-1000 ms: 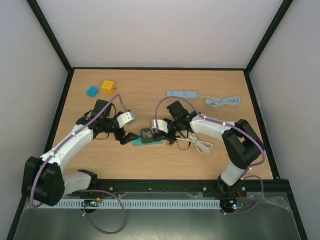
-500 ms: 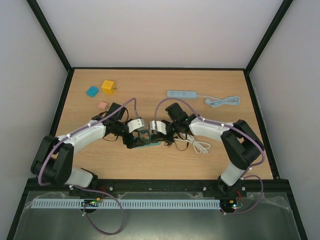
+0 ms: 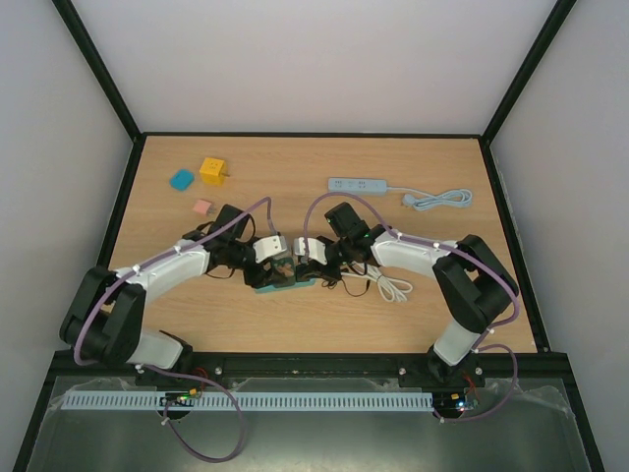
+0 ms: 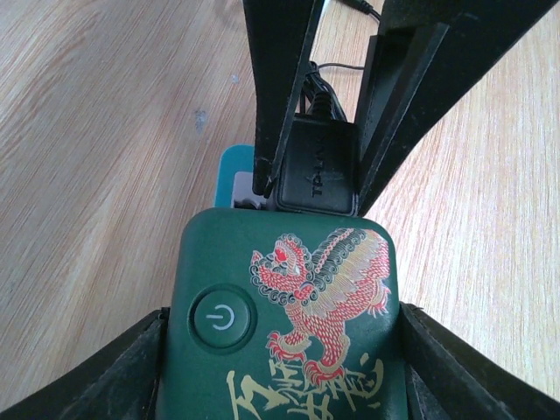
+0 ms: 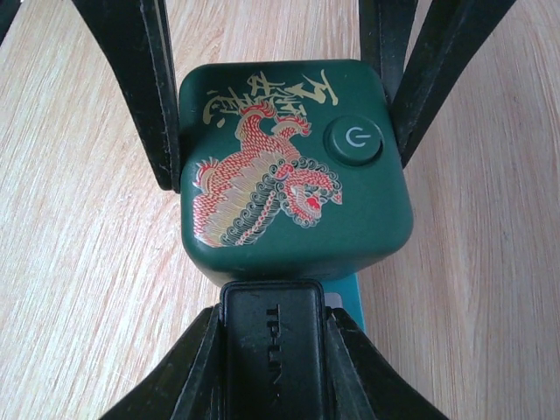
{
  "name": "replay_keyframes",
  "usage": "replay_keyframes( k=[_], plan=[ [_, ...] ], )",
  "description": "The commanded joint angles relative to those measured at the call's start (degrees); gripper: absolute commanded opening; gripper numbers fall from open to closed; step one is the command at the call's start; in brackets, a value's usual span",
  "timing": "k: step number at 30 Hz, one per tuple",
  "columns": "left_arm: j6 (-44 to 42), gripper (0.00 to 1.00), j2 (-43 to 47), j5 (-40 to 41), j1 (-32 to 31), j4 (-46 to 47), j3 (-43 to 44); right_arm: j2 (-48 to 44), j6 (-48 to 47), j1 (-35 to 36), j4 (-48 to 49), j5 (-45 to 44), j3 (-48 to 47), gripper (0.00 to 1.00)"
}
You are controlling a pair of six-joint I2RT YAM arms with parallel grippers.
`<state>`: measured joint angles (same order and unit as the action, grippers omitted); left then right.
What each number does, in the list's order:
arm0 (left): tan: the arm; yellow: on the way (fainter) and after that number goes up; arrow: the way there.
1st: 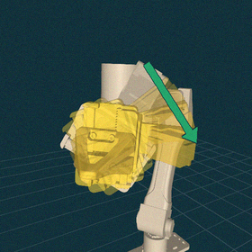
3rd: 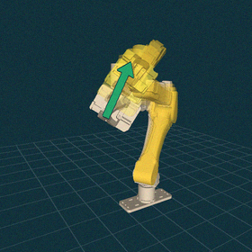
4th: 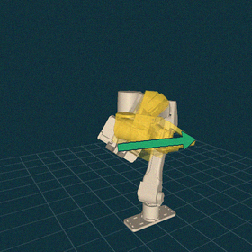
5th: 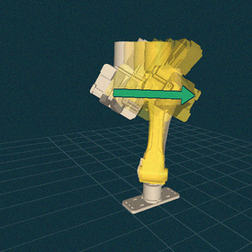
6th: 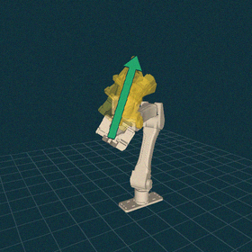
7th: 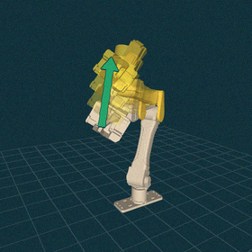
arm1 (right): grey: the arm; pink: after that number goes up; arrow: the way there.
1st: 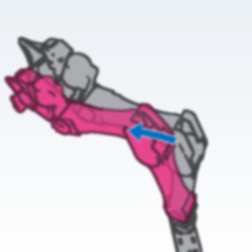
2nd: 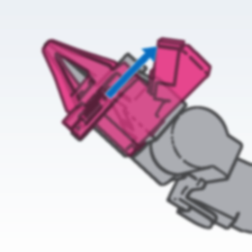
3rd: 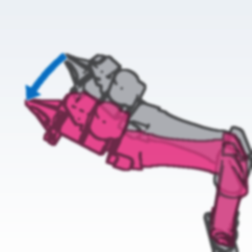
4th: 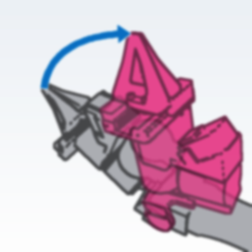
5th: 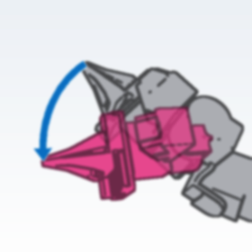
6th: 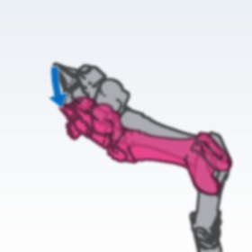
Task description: Pull the plug off the socket
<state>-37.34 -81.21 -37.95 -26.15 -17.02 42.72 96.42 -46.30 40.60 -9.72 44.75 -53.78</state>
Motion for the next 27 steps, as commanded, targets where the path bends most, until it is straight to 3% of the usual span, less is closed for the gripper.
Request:
replay_keyframes(
  k=[1, 10, 27],
  plan=[
    [-0.08, 0.53, 3.22, -2.19, -0.65, 1.34, -1.19, 3.52, -0.08, 0.64, -2.38, -1.56, 1.25, 0.07],
    [-0.18, 0.44, 5.55, -6.15, 0.58, 0.72, -1.03, 5.05, 0.09, 0.69, -3.21, -2.83, 0.83, 0.04],
    [-1.83, 0.38, 8.32, -11.30, 5.92, -1.59, -1.11, 6.10, 0.07, 0.67, -3.91, -4.42, 0.66, 0.03]
  ],
)
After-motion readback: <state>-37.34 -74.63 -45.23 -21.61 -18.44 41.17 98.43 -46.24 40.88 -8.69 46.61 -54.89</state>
